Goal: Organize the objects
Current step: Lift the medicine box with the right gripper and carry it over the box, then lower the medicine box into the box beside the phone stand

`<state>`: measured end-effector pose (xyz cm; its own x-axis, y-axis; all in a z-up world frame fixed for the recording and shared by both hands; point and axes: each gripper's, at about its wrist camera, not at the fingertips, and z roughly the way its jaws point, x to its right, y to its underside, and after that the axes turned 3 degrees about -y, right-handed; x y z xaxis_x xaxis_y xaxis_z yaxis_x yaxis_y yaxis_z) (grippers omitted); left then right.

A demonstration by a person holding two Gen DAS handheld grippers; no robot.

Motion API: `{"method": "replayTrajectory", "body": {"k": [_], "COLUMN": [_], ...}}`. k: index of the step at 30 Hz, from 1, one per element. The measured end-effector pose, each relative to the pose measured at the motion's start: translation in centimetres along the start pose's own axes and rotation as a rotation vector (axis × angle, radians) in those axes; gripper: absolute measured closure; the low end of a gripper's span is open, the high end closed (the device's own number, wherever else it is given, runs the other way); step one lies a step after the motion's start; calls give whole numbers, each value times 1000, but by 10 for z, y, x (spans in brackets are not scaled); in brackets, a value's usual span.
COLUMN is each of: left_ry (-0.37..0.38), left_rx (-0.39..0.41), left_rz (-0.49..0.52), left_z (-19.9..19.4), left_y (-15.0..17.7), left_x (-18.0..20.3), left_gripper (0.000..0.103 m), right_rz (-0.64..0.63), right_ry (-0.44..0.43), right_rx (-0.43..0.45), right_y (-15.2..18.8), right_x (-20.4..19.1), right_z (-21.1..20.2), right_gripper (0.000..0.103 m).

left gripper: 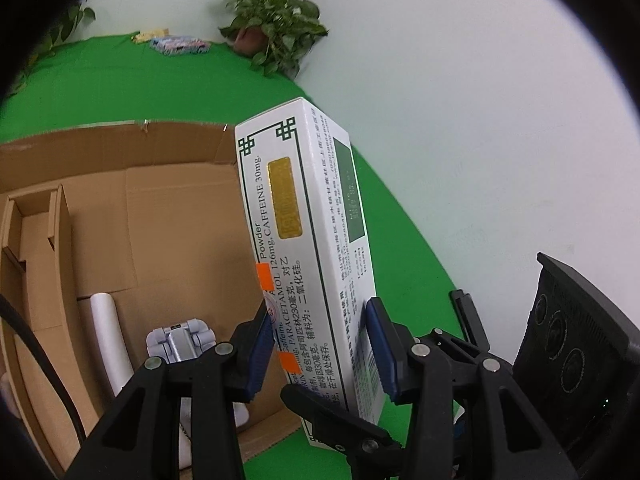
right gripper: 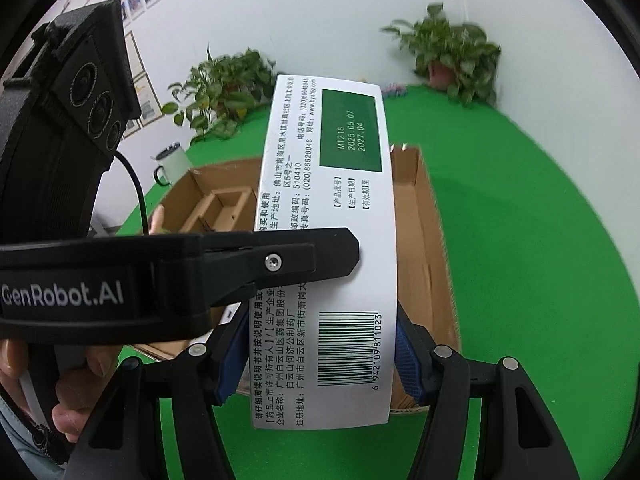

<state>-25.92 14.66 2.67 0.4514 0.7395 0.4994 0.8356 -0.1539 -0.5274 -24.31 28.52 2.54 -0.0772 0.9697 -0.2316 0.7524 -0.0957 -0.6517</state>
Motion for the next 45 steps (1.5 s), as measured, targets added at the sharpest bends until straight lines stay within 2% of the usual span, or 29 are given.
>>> {"method": "replayTrajectory", "body": {"k": [5, 8, 14, 21, 25, 27, 34, 39, 45], "left_ry": [-3, -1, -1, 18, 57, 55, -31, -147, -149], "left_rx": [-63, -99, -137, -174, -180, -178, -193, -167, -131], "left_rz": [-47, -82, -104, -136, -170, -180, -184, -178, -184], "left_z": [29, 43, 57, 77, 88, 89, 80, 66, 52], "left_y": [6, 10, 9, 9, 10, 9, 9, 13, 20], "left_x": [-17, -29, -41, -49, -56, -58, -61, -66, -69], "left_gripper": [60, 60, 62, 62, 60, 57, 51, 49, 49], "right_rz": [19, 29, 18, 40, 0, 8, -7, -8, -7], "right_ry": [-13, -23, -85, -82, -8, 1, 89, 125, 147], "right_rx": [-87, -134, -217, -233, -238, -232, -252, -279, -304], "right_y": [6, 20, 19, 6, 0, -1, -2, 3, 4], "right_x": [20, 20, 32, 40, 47, 48, 39, 33, 22], "right_z": [38, 49, 78, 87, 103, 103, 115, 116, 118], "right_gripper": [43, 43, 39, 41, 42, 42, 42, 42, 43]}}
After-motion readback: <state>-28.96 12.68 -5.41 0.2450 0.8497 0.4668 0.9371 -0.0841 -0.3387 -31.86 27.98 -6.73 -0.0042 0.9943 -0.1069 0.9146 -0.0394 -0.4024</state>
